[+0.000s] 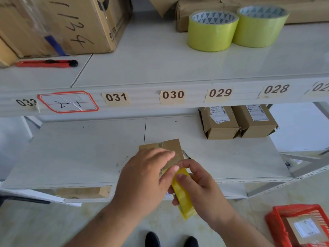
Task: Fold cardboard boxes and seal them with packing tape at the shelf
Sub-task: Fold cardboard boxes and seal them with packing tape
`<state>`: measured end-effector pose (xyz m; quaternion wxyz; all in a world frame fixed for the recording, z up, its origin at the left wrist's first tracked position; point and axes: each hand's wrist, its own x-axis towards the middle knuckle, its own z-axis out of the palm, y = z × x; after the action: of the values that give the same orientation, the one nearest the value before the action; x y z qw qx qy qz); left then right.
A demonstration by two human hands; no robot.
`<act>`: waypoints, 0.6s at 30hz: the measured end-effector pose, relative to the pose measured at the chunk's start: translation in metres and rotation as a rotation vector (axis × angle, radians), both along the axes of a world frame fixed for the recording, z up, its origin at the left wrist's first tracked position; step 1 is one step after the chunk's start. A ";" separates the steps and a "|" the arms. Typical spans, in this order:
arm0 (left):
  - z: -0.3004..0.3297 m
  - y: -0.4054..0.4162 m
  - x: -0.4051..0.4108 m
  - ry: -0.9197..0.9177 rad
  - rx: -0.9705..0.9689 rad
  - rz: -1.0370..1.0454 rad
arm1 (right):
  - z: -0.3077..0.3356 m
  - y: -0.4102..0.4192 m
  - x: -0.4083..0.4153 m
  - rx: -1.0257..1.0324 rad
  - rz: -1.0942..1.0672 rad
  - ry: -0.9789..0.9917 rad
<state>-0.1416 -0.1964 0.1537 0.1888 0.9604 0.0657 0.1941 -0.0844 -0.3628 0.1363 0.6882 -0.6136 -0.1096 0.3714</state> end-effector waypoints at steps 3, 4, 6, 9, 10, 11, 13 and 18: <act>0.003 -0.001 0.003 0.095 -0.084 0.036 | 0.001 0.000 0.000 -0.026 0.020 -0.032; 0.003 -0.001 0.003 0.119 -0.123 0.043 | 0.001 0.001 0.000 -0.030 0.021 -0.035; 0.002 0.000 0.004 0.157 -0.203 0.057 | 0.001 0.002 0.000 -0.034 0.022 -0.043; 0.000 -0.001 0.005 0.165 -0.249 0.050 | 0.000 0.003 -0.001 -0.032 0.019 -0.042; 0.000 -0.001 0.005 0.165 -0.256 0.045 | -0.001 0.003 -0.001 -0.026 0.017 -0.041; 0.000 -0.002 0.005 0.165 -0.266 0.044 | -0.001 0.004 -0.001 -0.022 0.015 -0.040; 0.000 -0.002 0.004 0.161 -0.282 0.048 | -0.002 0.004 -0.001 -0.027 0.012 -0.040; 0.000 -0.001 0.005 0.161 -0.322 0.054 | -0.004 0.005 -0.001 -0.028 0.018 -0.029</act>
<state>-0.1371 -0.1974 0.1538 0.3288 0.9281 0.1365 0.1087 -0.0856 -0.3580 0.1323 0.6745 -0.6275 -0.1200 0.3700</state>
